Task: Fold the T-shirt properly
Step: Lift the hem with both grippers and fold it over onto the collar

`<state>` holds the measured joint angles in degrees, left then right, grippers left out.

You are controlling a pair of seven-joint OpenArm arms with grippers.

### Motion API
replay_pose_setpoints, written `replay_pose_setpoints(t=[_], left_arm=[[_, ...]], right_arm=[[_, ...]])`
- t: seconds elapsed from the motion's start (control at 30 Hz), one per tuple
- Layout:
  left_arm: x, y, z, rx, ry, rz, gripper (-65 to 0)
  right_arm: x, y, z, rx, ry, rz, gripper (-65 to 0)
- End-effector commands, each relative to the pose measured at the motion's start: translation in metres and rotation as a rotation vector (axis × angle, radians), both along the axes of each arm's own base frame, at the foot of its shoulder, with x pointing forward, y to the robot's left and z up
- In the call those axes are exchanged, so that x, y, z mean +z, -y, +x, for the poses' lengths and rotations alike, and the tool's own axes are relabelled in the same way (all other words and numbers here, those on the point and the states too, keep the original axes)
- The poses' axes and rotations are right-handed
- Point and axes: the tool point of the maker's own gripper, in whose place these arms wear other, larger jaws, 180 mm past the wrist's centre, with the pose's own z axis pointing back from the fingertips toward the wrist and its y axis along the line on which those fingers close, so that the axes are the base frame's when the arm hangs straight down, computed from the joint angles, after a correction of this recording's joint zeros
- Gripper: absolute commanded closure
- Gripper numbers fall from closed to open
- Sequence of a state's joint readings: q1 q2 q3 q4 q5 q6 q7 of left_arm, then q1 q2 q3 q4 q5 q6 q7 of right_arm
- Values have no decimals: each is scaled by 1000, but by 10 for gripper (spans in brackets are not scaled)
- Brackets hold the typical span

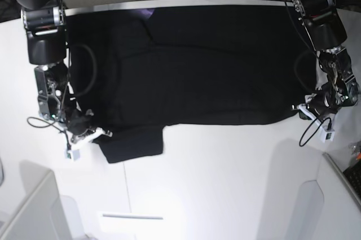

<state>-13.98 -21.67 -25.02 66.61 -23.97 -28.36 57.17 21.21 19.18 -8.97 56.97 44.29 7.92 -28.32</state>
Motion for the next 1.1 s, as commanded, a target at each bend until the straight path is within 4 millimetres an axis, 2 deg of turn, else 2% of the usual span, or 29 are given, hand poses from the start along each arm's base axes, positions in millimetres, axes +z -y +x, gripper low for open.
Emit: replay_pose_setpoints(t=[0.0, 0.07, 0.13, 0.33, 0.47, 0.6, 0.67, 0.9, 1.07], left_arm=[[22, -13, 11, 8, 62, 25, 0], [22, -12, 7, 6, 65, 12, 0], [21, -9, 3, 4, 70, -8, 0], [44, -24, -15, 36, 148, -23, 0], [50, -30, -30, 44, 130, -5, 0], [65, -39, -39, 62, 141, 25, 0], [73, -37, -38, 50, 153, 42, 0], [76, -34, -52, 23, 136, 84, 0], [72, -30, -66, -1, 115, 111, 0]], right_arm=[[30, 4, 18, -3, 91, 1, 0], [33, 3, 14, -1, 106, 5, 0], [35, 11, 8, -27, 113, 18, 0], [39, 23, -14, -57, 114, 34, 0], [41, 26, -24, -66, 128, 35, 0], [42, 30, -34, -75, 135, 34, 0], [44, 31, -39, -77, 142, 32, 0], [51, 38, -60, -90, 161, 24, 0], [62, 50, -76, -115, 164, 15, 0]])
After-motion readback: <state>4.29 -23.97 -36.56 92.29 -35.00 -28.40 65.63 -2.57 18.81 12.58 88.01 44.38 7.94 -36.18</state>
